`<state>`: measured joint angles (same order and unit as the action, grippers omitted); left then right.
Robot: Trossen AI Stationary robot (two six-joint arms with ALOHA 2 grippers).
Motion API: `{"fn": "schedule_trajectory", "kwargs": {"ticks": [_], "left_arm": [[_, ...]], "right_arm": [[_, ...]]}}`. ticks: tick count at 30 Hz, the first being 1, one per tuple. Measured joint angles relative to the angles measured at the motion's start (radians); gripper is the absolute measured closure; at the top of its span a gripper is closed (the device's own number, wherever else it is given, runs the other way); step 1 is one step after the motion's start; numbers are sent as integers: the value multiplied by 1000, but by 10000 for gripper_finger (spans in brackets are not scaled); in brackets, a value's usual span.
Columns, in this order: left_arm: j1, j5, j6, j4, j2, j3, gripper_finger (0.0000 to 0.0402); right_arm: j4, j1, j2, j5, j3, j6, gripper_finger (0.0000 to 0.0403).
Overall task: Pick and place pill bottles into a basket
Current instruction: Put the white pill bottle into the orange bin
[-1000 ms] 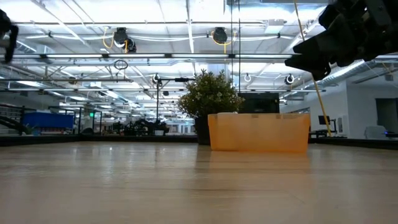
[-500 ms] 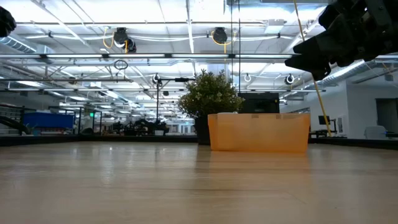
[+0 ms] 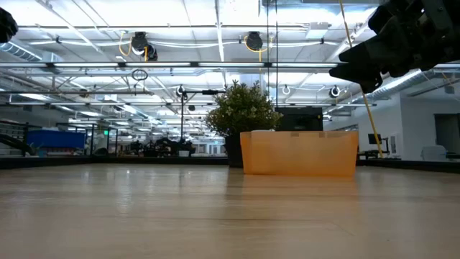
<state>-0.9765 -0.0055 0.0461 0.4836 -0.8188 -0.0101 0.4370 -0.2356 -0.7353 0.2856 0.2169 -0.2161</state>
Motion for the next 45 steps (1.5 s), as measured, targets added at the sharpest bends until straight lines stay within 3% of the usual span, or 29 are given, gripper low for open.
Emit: {"fn": "schedule_trajectory", "kwargs": {"ticks": [13,18,30,40,45], "left_arm": [[9,-49,28,-53,-45,0,55],[16,28,87,26,-52,-1,55],[47,-42,45,0,-53,-1,55],[68,-11,-4,-9,-55,0,55],[77,58,-3,86,-111,-1,55]], "right_arm": [[0,0,0,0,0,0,193],[0,0,0,0,0,0,193],[0,0,0,0,0,0,193],[0,0,0,0,0,0,192],[0,0,0,0,0,0,192]]}}
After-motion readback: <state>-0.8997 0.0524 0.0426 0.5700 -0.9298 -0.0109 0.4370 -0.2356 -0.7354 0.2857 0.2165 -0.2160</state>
